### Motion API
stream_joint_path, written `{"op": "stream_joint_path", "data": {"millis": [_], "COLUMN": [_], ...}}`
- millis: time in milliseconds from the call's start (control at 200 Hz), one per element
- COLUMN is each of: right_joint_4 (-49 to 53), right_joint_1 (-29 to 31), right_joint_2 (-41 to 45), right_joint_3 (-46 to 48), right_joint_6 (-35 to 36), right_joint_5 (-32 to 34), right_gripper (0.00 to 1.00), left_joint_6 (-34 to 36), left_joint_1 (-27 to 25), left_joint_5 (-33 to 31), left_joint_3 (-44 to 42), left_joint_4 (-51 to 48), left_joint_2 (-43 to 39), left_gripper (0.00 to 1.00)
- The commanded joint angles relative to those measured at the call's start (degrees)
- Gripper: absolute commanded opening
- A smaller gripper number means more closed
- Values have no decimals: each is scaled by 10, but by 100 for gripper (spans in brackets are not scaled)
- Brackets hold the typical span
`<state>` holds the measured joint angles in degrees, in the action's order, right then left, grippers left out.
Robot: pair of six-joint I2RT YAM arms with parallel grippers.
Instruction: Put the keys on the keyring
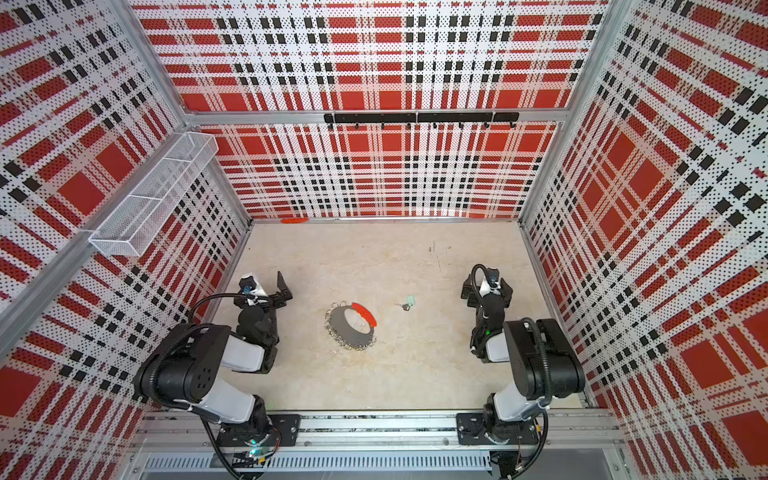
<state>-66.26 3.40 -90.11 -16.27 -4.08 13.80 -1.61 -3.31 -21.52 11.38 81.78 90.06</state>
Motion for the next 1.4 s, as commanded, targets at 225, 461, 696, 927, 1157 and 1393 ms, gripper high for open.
{"op": "stream_joint_path", "data": {"millis": [225, 461, 696, 927, 1157, 1393], "right_joint_4": [2, 0, -3, -6, -100, -203], "right_joint_1": [-6, -7, -7, -7, -6, 11], "right_joint_2": [0, 0, 0, 1, 3, 0], "right_joint_3": [-5, -4, -3, 0, 48, 98], "right_joint_6": [1, 1, 1, 2, -11, -5], "right_joint_5": [-16, -16, -16, -16, 21, 70], "right_gripper": [100, 100, 100, 100, 100, 100], "left_joint_6": [6, 6, 6, 6, 6, 6], "left_joint_1": [-1, -1, -1, -1, -1, -1], "left_joint_5": [-8, -8, -8, -8, -8, -8], "left_joint_3": [-6, -7, -7, -6, -6, -7], "left_joint_4": [14, 14, 13, 13, 14, 14], "left_joint_2": [4, 4, 4, 4, 4, 3], "left_gripper": [98, 98, 98, 98, 98, 98]}}
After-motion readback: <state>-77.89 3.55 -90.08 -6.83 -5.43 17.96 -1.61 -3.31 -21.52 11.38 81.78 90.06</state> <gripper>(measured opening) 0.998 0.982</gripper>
